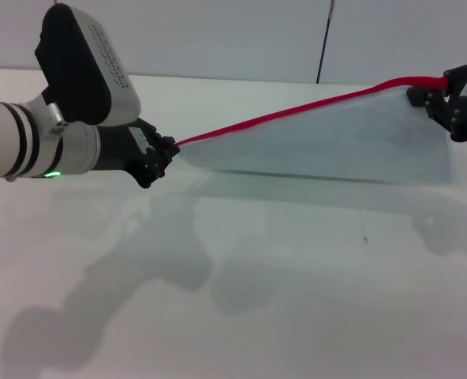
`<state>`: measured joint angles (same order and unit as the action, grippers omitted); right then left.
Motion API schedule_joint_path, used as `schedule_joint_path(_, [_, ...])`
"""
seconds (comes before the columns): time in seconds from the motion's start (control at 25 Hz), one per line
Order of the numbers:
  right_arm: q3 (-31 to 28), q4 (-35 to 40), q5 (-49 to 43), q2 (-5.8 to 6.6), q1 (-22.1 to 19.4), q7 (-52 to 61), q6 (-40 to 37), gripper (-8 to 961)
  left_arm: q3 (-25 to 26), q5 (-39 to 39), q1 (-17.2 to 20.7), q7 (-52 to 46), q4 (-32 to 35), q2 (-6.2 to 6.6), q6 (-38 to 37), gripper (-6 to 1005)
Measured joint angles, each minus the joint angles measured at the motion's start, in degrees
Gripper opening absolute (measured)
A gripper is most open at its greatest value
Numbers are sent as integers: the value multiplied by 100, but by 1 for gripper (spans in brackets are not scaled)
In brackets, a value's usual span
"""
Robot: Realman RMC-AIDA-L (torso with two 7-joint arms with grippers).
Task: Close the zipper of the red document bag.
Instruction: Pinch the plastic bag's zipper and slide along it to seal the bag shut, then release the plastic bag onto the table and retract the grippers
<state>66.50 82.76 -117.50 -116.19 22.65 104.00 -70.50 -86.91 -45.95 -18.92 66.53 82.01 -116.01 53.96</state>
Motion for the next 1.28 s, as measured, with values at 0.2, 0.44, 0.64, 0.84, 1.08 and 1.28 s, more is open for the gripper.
schedule_joint_path(0.2, [11,-7,-6,0,5,-8,-2,46,90,-26,-11,0,-9,-1,2,140])
schedule_joint_path(0.44, [34,-140,-241,4,126,26,-6,55,105,22,-53,0,-10,6,-16,147])
schedule_joint_path(0.64, [3,-160,-438,-2,170,262,82,64,316,-30,-110,2,-11,-5,-62,153])
schedule_joint_path(0.84, [-49,-155,-459,-12,157,332,286,213,713,-500,-135,18,7,-12,-194,247])
schedule_joint_path(1.08, [-182,-108,-387,-25,111,462,304,476,1023,-1313,-86,296,36,-5,-253,443])
schedule_joint_path(1.28, [-173,-80,238,-38,-66,403,447,637,1164,-2635,112,1029,28,-13,-458,607])
